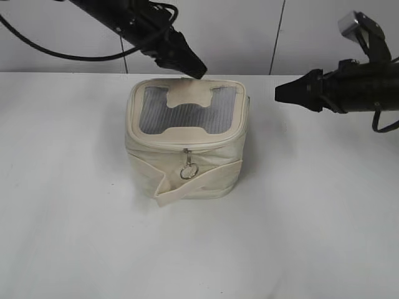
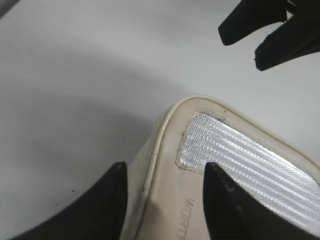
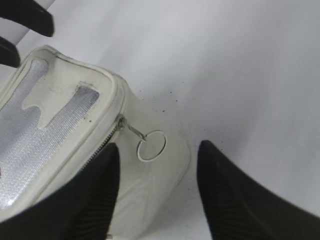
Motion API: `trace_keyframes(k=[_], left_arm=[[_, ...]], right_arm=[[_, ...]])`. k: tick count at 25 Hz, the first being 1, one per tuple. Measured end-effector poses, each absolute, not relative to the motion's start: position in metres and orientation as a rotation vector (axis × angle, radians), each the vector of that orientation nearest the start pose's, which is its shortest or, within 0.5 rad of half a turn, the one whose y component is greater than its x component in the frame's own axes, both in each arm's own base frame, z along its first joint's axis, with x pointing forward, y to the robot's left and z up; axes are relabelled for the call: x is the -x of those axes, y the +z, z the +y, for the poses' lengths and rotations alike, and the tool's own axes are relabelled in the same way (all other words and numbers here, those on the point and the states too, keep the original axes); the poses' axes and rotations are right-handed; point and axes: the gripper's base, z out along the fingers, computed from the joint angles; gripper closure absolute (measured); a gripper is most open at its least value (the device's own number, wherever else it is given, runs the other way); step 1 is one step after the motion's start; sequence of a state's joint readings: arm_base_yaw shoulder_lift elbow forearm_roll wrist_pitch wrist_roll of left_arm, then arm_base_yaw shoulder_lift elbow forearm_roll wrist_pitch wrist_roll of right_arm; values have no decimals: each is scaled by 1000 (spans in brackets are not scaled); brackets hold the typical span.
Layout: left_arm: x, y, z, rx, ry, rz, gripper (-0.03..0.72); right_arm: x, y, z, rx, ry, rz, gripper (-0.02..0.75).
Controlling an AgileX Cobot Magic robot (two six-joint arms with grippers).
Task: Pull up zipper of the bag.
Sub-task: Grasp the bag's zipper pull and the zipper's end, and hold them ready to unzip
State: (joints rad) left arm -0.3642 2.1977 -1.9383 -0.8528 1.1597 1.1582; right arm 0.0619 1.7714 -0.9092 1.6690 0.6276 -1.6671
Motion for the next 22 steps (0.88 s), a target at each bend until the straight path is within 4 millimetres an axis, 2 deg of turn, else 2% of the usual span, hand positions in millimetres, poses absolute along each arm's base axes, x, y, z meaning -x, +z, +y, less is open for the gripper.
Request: trace_keyframes(k=[3, 7, 8, 10, 12, 19, 22], left_arm=[[-430, 232, -243, -1505, -880, 2033, 303], [-432, 218, -254, -1544, -811, 2095, 331], [-432, 218, -255, -1546, -808, 2100, 385], [-431, 217, -255, -1552, -808, 2104, 559], [-431, 216, -255, -1553, -811, 2108, 639], [-431, 216, -256, -1544, -815, 2114, 643], [-431, 216, -256, -1541, -816, 2118, 643]], right_arm=[[-338, 174, 73, 340, 741, 2199, 185], [-340, 162, 73, 357, 740, 2212, 173], [-340, 158, 75, 366, 742, 2220, 174], [-340, 149, 78, 390, 746, 2236, 178], [-339, 139, 85, 430, 751, 2251, 178], [-337, 119, 115, 598, 699, 2267, 185], [-341, 113, 120, 614, 664, 2282, 200]])
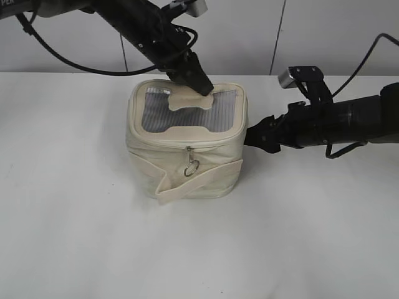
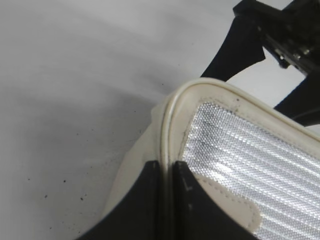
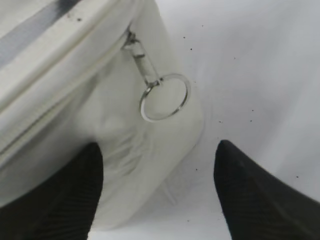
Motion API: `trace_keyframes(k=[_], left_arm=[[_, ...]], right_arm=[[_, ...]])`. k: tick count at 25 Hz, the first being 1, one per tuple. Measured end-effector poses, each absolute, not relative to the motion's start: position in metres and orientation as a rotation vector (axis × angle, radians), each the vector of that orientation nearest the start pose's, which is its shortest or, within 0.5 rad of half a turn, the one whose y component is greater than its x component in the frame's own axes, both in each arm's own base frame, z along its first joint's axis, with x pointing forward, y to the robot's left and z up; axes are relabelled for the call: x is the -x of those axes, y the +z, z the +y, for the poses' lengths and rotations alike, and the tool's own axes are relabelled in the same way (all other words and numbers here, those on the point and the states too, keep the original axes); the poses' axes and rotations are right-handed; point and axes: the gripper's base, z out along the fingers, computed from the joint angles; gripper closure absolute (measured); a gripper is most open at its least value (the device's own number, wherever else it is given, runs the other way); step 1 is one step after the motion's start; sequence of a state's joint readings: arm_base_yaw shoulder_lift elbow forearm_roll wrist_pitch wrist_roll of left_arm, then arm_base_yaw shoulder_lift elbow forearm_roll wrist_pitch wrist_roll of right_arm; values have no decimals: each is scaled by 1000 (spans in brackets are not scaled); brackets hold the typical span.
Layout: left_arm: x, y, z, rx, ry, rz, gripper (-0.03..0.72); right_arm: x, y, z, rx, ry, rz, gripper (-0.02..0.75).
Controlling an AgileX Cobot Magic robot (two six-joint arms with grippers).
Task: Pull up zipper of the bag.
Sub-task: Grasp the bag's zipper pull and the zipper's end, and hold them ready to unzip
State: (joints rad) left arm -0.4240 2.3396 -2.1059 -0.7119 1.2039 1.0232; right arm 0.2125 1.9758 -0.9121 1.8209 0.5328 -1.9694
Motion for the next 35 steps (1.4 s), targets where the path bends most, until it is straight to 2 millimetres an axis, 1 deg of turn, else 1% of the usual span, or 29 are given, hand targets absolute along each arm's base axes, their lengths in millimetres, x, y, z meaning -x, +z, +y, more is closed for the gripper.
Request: trace_keyframes(k=[4, 8, 11, 13, 16, 19, 20, 21, 22, 23, 24, 26, 28, 35], left_arm=[[-431, 216, -256, -1532, -818, 2125, 643], [-431, 216, -256, -1529, -819, 2128, 644], [-431, 216, -256, -1527, -820, 2130, 644], [-431, 216, -256, -1525, -820, 2131, 644], [-432, 216, -256, -1524, -818, 2132, 644], [-432, 216, -256, -1522, -819, 2134, 644], [-432, 216, -256, -1522, -819, 2134, 644], [-432, 216, -256, -1522, -819, 2134, 644], [-432, 216, -256, -1522, -819, 2134, 644], [-432, 216, -256, -1522, -819, 2134, 644], [-432, 216, -256, -1523, -818, 2134, 644], [-432, 216, -256, -1522, -817, 2134, 644], [-432, 216, -256, -1517, -818, 2138, 644], [-432, 216, -255, -1483, -829, 2172, 644]], right_arm=[[-350, 113, 123, 619, 642, 2273, 224], [-358, 120, 124, 621, 631, 2243, 235], [-359, 122, 124, 620, 626, 2238, 247], [-360, 121, 124, 619, 620, 2240, 269], [-366, 116, 125, 615, 622, 2243, 299], [-377, 110, 129, 599, 635, 2244, 324], [-381, 109, 129, 597, 635, 2240, 362], [-384, 109, 130, 596, 636, 2236, 421], [-386, 111, 131, 597, 635, 2229, 530], [-386, 112, 131, 594, 638, 2226, 616], [-386, 112, 131, 589, 640, 2227, 658], [-383, 111, 130, 572, 646, 2241, 709], [-373, 114, 129, 566, 654, 2255, 725], [-315, 132, 115, 549, 654, 2304, 729]])
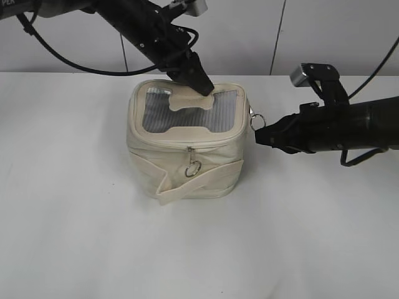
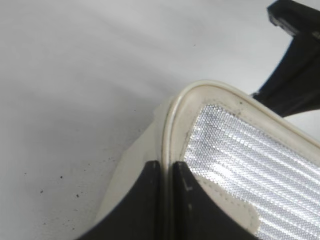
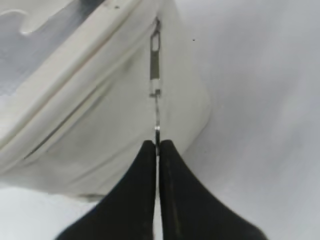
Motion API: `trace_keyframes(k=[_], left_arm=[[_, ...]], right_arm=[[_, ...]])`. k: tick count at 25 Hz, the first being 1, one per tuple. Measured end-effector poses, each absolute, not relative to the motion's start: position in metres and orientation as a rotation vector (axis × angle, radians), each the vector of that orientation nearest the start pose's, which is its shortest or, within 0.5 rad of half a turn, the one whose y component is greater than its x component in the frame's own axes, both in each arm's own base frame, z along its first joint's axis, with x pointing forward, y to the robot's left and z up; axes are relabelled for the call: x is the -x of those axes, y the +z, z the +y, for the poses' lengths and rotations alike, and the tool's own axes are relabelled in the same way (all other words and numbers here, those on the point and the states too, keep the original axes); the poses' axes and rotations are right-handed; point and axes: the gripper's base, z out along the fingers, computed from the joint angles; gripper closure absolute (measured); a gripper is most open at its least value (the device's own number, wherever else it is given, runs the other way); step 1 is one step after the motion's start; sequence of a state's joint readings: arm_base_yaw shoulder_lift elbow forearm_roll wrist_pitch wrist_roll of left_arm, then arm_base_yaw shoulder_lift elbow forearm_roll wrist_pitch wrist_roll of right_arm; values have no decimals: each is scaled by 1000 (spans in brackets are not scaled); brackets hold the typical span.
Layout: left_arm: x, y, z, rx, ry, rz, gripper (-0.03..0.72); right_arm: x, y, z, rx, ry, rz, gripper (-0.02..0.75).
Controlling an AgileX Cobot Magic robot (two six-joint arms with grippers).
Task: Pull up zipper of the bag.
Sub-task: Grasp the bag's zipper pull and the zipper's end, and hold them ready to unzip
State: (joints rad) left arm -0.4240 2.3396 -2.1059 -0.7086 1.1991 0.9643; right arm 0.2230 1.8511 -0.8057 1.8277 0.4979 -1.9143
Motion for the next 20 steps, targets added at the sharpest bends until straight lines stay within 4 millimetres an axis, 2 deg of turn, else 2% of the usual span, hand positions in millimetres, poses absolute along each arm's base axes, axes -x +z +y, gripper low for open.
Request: trace_keyframes(k=[5, 8, 11, 14, 17, 20], left_arm=[[-432, 216, -255, -1438, -844, 2213, 644], [-432, 216, -255, -1400, -855, 2246, 645], [-432, 216, -256, -1363, -863, 2276, 645], [-432, 216, -256, -1331, -878, 2293, 645], [-435, 216, -257, -1274, -872, 2310, 645], [-436, 216, -257, -1231, -873, 2320, 646]], right_arm=[[-278, 147, 111, 541, 670, 2303, 729], [-256, 151, 124, 596, 732, 2292, 729], [-237, 151, 150, 694, 795, 2289, 729], [-219, 156, 187, 855, 817, 2255, 729], [-216, 168, 225, 950, 825, 2193, 729], [-221, 172, 251, 943, 872, 2185, 729]])
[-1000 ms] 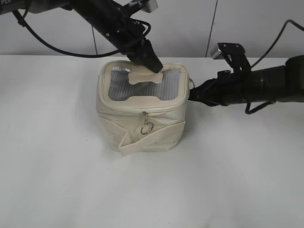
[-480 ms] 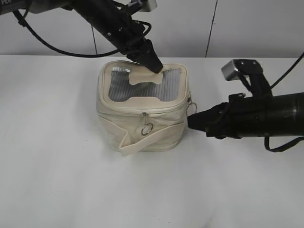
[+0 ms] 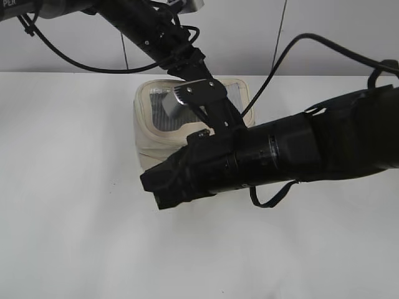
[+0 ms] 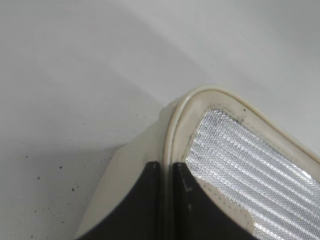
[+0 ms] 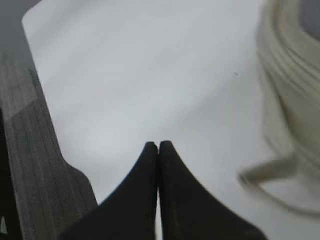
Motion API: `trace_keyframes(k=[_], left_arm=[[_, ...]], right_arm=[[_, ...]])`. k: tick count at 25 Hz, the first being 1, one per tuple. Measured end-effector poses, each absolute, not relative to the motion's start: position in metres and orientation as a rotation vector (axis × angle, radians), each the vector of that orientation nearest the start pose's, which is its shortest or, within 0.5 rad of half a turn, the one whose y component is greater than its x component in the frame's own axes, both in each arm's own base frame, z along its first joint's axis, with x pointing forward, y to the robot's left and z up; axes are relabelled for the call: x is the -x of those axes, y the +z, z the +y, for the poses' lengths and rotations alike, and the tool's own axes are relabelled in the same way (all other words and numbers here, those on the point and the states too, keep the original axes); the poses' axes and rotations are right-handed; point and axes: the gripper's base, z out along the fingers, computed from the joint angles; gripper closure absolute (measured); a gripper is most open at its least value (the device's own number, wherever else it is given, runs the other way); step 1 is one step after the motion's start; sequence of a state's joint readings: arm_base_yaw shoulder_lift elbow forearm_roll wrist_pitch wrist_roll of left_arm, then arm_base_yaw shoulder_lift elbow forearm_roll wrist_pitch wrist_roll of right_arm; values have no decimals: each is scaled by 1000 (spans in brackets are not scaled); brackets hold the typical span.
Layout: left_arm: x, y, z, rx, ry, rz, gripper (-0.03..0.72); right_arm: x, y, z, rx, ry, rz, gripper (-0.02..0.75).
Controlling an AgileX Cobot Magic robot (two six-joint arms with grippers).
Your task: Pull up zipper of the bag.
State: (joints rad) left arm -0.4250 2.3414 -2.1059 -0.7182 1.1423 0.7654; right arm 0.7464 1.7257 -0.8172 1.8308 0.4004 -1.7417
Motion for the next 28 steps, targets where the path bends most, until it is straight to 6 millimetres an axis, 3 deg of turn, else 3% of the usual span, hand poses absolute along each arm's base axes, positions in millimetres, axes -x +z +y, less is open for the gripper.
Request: trace_keyframes(k=[4, 8, 10, 15, 18, 23, 25, 26, 28], left_arm=[[-436, 216, -257, -1210, -880, 2335, 622], [-438, 228, -251, -1162, -879, 2339, 486], [-439, 242, -243, -1113, -867, 2340, 461], [-436, 286, -213, -979, -681, 2397, 480], [-426, 303, -200, -902, -585, 2438, 515], [-373, 320, -177, -831, -556, 2475, 582], [-337, 323, -162, -783, -536, 2469, 588], [-316, 333, -153, -744, -522, 2428, 590], [-266, 343, -130, -681, -495, 2371, 592]], right_arm=[[-229, 169, 246, 780, 844, 2292, 689], [-222, 170, 219, 703, 762, 2382, 458], [-215, 173, 197, 648, 730, 2427, 354], [-216, 189, 135, 387, 752, 2524, 298], [-218, 204, 108, 338, 773, 2587, 298], [-205, 235, 73, 365, 610, 2702, 300], [-188, 247, 65, 412, 524, 2711, 300], [-179, 253, 62, 418, 498, 2693, 300], [-156, 264, 55, 444, 445, 2644, 300]])
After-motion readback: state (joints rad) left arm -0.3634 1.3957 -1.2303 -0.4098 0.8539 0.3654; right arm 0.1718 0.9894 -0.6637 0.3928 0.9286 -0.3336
